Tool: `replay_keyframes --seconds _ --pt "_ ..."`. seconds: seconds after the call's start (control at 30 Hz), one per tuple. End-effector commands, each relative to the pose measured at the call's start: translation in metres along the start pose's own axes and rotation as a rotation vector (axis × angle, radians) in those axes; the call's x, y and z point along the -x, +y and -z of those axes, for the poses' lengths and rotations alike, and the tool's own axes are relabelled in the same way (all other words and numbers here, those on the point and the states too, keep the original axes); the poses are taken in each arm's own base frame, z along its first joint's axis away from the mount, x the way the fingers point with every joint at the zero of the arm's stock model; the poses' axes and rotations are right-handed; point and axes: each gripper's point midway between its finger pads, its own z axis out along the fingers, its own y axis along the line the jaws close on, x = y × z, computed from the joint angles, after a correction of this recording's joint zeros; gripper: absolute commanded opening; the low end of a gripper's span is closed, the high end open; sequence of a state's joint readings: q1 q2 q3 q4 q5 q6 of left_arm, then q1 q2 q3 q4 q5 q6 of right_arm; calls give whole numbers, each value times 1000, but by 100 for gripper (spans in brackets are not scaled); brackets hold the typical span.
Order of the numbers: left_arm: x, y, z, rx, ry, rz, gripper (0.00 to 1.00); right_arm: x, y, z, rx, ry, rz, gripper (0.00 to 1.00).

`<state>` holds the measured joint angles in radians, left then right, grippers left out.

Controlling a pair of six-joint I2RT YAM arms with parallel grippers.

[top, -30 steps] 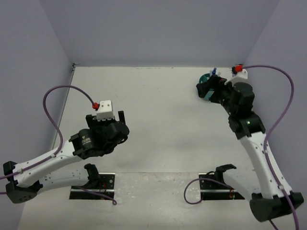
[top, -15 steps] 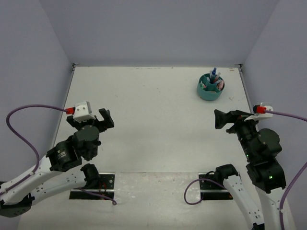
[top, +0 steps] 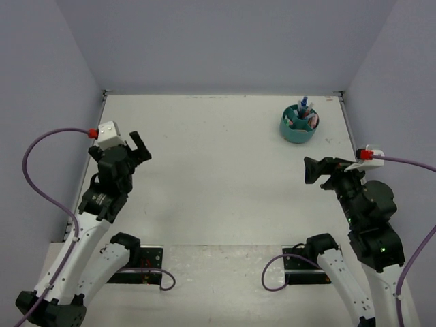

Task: Sort the stationery into containers
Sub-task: Reset both arms

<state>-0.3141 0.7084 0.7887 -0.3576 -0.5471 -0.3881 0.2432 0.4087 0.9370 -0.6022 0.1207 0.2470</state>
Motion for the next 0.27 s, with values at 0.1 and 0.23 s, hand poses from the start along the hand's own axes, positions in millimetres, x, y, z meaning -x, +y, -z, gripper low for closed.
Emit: replay_keyframes --seconds 0.1,0.23 --pt "41 3 24 -61 -134 -16 100 1 -1 -4 -1 -21 26 99" --pt "35 6 22 -43 -117 -36 100 2 -9 -5 -48 -28 10 99"
